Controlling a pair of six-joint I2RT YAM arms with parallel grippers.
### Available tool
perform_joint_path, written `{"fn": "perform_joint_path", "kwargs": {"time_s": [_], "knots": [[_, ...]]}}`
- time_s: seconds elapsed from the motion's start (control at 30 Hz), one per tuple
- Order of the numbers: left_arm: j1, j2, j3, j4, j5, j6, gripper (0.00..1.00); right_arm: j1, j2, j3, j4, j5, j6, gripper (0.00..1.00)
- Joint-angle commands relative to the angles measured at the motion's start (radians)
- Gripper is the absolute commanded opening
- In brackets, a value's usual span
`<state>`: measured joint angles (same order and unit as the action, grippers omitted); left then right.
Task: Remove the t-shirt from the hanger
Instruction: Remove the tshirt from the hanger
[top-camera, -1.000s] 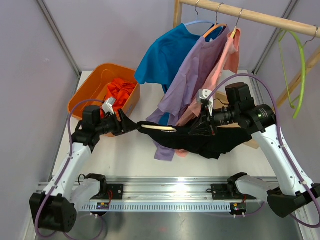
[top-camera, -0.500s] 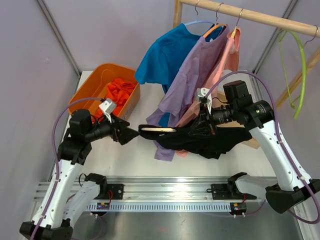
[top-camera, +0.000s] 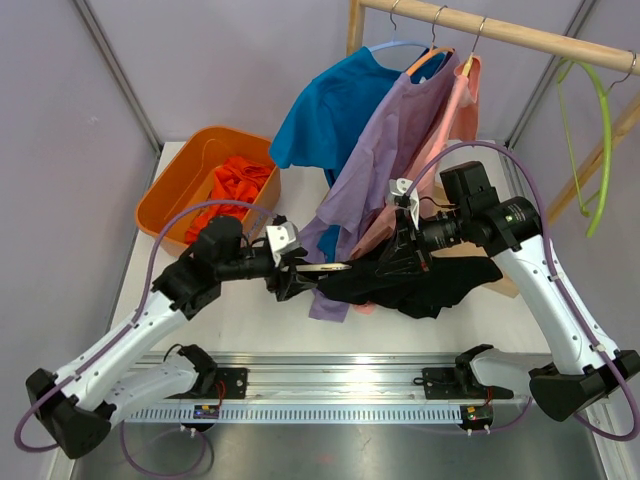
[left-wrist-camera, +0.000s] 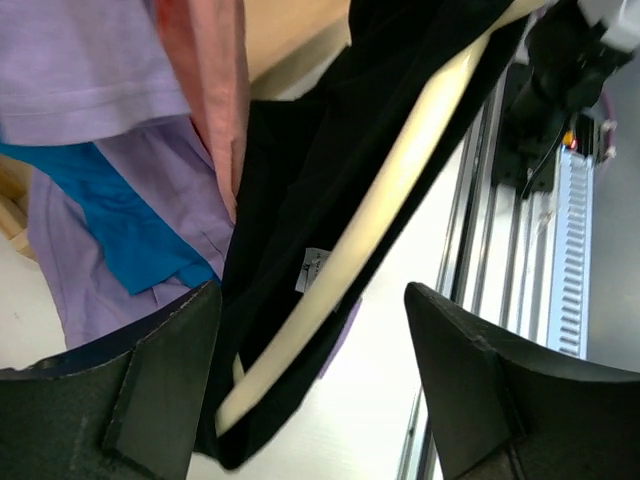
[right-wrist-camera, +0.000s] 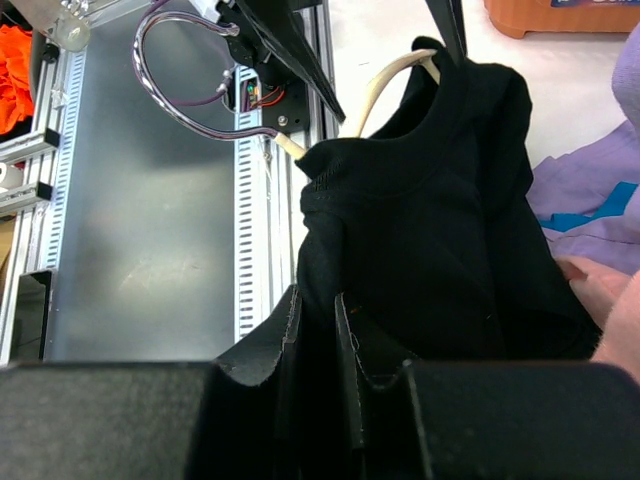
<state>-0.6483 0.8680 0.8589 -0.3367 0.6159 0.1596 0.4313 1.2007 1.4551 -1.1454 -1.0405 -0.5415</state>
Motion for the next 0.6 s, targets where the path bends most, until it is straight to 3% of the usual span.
{"fn": "perform_joint_path", "kwargs": {"time_s": [0.0, 0.07, 0.2, 0.23, 0.33, 0.47, 0.57], "knots": [[-0.048, 0.054, 0.065, 0.03, -0.091, 0.132, 0.74, 0.007, -0.006, 0.042, 0.016, -0.076, -0.018, 0.0], [-0.071, 0.072, 0.065, 0.044, -0.126, 0.158, 0.71, 0.009, -0.003, 0.044, 0.009, -0.095, -0.023, 0.0], [-0.094, 0.086, 0.06, 0.073, -0.159, 0.204, 0.48, 0.007, -0.012, 0.03, 0.021, -0.099, -0.015, 0.0], [-0.094, 0.085, 0.058, 0.079, -0.159, 0.201, 0.3, 0.009, -0.015, 0.027, 0.022, -0.093, -0.015, 0.0], [-0.097, 0.074, 0.057, 0.087, -0.147, 0.199, 0.02, 0.007, -0.024, 0.013, 0.029, -0.073, -0.014, 0.0], [-0.1, 0.04, 0.055, 0.064, -0.101, 0.155, 0.0, 0.009, -0.038, -0.005, 0.062, 0.042, 0.008, 0.01], [-0.108, 0.01, 0.049, 0.044, -0.081, 0.109, 0.0, 0.009, -0.038, 0.007, 0.046, 0.068, -0.014, 0.07]]}}
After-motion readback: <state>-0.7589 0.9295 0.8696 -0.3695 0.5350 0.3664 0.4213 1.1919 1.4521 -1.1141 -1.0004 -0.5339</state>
